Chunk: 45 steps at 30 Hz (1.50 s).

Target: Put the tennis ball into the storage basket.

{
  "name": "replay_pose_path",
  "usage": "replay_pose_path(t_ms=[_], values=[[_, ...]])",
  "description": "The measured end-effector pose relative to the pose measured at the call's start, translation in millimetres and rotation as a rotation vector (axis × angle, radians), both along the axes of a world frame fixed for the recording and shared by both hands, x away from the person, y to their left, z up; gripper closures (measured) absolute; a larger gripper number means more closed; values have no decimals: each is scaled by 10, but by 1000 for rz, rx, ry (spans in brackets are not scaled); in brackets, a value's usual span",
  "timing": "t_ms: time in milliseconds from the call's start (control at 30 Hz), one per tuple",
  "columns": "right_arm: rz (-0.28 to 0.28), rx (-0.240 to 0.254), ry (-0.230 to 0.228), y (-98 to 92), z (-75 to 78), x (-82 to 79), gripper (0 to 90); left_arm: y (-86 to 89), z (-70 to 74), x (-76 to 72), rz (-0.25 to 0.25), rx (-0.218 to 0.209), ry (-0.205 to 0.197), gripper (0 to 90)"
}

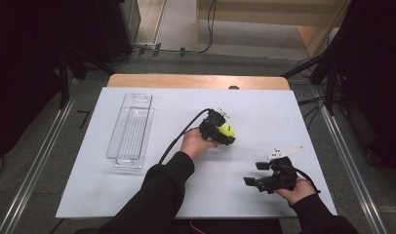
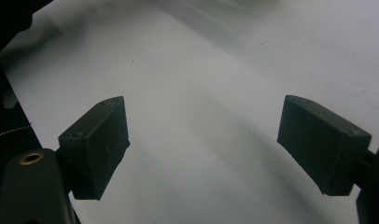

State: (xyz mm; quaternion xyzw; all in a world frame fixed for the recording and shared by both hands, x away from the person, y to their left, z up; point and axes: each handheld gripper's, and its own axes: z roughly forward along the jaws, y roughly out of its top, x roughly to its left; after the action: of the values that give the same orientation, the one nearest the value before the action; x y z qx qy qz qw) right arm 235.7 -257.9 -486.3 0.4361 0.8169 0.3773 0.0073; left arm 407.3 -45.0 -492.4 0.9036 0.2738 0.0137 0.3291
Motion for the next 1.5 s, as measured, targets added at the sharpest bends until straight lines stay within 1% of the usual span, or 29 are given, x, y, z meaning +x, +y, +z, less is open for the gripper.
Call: replay_pose_path(t_ms=[100, 167, 233, 333, 400, 600, 700, 767, 867, 933, 967, 1033, 1067, 1200, 1233, 1300, 1433, 1500], values=[[0, -1, 0, 0, 0, 0, 146, 8, 17, 1, 2, -8, 11, 264], [0, -1, 0, -1, 0, 0, 146, 23, 47, 5, 4, -28, 24, 263], [-1, -1, 0, -2, 0, 0, 146, 32, 88, 1, 4, -40, 26, 263], [-1, -1, 0, -2, 0, 0, 146, 39, 130, -10, 2, -41, 18, 263], [-1, -1, 0, -2, 0, 0, 146, 69, 187, -18, 1, -44, 23, 263], [-2, -2, -1, -2, 0, 0, 146, 102, 253, -49, -13, -29, 30, 263], [-3, -2, 0, -3, -1, 1, 146, 128, 303, -81, -18, -34, 47, 263], [-3, -1, 0, -4, 0, 0, 146, 142, 326, -106, -22, -34, 51, 263], [-2, -3, 0, -6, -3, 2, 146, 167, 357, -147, -26, -46, 52, 263], [-2, -3, 0, -6, -3, 2, 146, 195, 374, -171, -38, -45, 51, 263], [-3, -3, 0, -6, -2, 1, 146, 199, 382, -177, -34, -49, 55, 263], [-2, -1, -2, -3, 1, 0, 146, 213, 409, -185, -40, -47, 52, 263], [-2, -2, -2, -2, 1, -1, 146, 218, 421, -193, -43, -54, 54, 262], [-1, 1, -2, -1, 5, -3, 146, 249, 469, -232, -59, -60, 58, 262], [-1, -1, -1, 0, 6, -2, 146, 260, 478, -238, -57, -64, 62, 263], [1, -3, -3, 0, 4, -1, 146, 286, 492, -239, -60, -62, 61, 263], [-2, -2, -2, 1, 9, -9, 146, 356, 505, -223, -59, -58, 82, 263], [-2, -2, -2, 0, 8, -7, 146, 380, 514, -218, -55, -67, 94, 263]])
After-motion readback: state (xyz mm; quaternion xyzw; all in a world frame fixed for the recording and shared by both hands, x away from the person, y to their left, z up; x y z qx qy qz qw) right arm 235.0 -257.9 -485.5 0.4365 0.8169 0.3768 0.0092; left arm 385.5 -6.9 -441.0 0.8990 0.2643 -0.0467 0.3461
